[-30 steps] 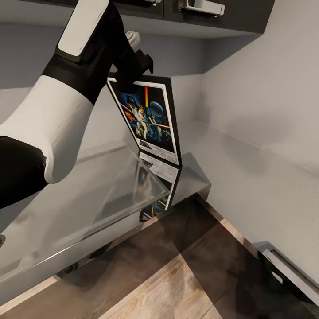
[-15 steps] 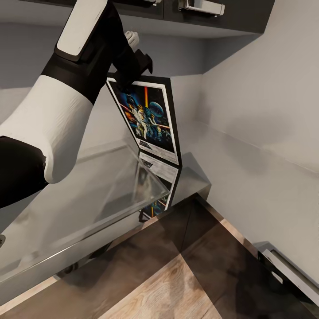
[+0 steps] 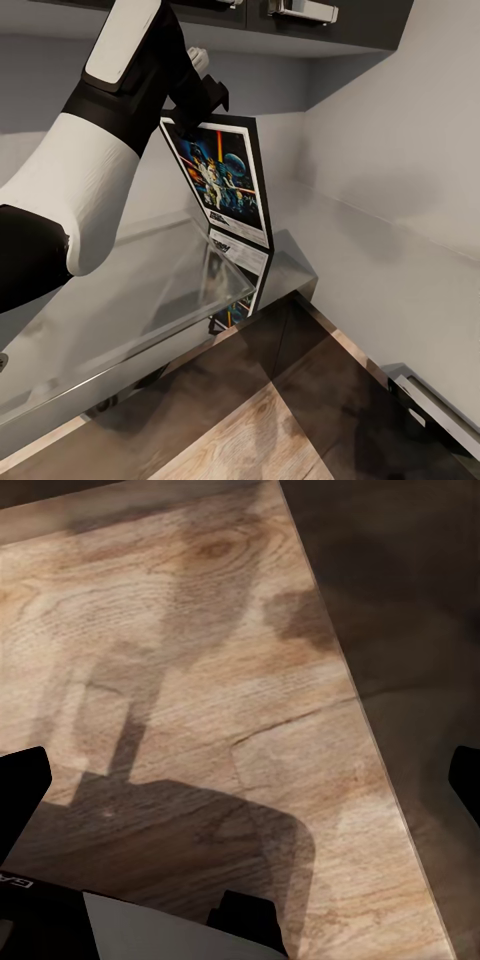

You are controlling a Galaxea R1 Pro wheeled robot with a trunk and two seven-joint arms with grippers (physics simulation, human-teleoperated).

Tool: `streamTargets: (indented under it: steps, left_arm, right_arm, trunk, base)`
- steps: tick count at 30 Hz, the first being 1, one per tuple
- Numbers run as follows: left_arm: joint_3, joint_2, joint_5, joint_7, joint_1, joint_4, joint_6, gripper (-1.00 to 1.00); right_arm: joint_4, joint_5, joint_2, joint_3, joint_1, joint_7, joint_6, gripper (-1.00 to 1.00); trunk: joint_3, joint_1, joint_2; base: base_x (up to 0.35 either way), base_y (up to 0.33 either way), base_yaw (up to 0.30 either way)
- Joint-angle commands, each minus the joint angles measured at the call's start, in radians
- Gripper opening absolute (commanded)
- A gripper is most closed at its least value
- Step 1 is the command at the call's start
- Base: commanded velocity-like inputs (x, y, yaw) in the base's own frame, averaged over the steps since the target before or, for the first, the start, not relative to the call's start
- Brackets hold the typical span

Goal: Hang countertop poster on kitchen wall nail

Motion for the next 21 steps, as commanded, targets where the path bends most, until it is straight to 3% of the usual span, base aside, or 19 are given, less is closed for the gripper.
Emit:
streamTargets:
  steps: [1,21]
  left_arm:
    - [0.004,0.0,0.001,0.006,-0.001,0.0,0.008,1.0]
    - [0.025,0.0,0.004,0.034,0.0,0.002,-0.091,1.0]
  right_arm:
    - [0.0,0.001,-0.001,0.008,-0.001,-0.009,-0.001,1.0]
    - [0.0,0.001,-0.001,0.008,-0.001,-0.009,-0.002,1.0]
  trunk:
    - [-0.001,0.0,0.0]
    - [-0.001,0.0,0.0]
  base:
    - [0.0,0.0,0.0]
    - [0.0,0.0,0.0]
